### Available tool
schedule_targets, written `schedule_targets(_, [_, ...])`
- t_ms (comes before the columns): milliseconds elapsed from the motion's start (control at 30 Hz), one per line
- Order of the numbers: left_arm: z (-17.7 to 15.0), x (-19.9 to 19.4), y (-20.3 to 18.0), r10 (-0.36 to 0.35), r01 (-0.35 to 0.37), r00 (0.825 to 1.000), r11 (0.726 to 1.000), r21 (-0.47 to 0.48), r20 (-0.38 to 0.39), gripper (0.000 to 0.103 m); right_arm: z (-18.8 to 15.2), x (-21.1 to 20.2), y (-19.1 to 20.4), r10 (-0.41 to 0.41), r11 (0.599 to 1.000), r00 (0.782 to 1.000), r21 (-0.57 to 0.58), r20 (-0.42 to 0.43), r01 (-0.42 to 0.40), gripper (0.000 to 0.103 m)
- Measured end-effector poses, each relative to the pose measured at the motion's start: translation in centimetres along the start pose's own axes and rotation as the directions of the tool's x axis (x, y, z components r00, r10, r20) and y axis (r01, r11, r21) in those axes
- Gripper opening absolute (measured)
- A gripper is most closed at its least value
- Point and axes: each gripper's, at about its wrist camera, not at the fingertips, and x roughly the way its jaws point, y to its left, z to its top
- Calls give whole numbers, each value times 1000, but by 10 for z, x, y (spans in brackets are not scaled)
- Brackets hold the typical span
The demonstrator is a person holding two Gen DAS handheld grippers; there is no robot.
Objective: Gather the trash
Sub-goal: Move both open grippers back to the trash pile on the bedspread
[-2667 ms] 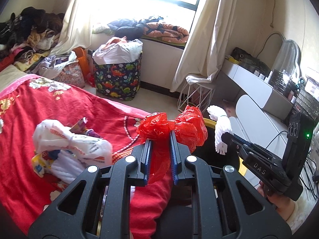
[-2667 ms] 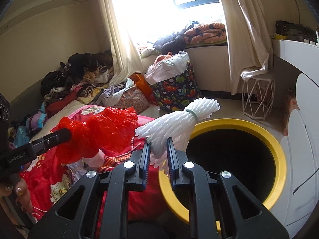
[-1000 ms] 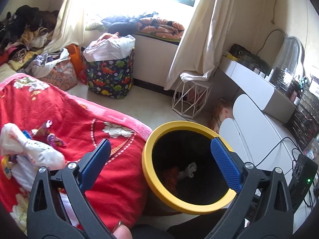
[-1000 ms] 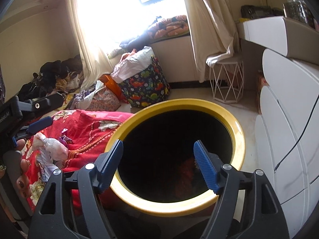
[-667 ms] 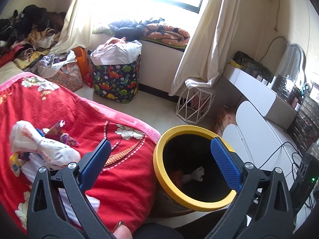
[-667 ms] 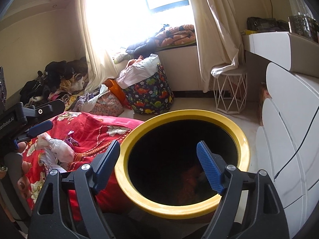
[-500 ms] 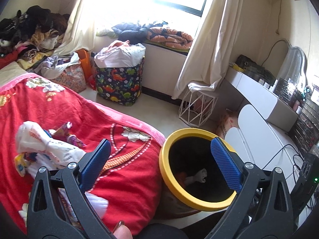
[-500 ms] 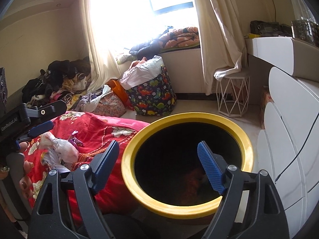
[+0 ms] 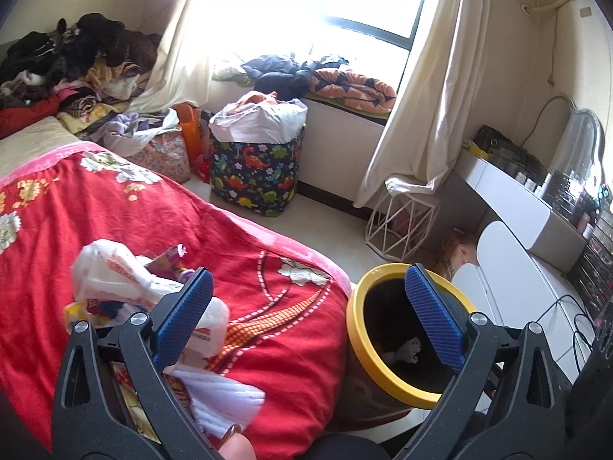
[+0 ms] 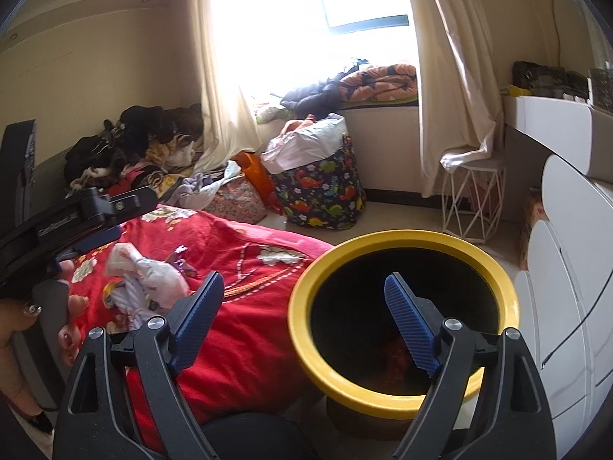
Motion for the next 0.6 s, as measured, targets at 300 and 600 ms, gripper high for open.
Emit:
schedule_targets(300, [4, -9, 26, 37, -36, 999, 999, -32, 22, 92, 3, 2, 33, 63, 996, 998, -57, 1, -63, 85])
schedule_targets(600, [9, -17, 54, 93, -92, 995, 994, -63, 28, 92, 2, 8, 65, 121, 986, 992, -115, -25, -123, 85])
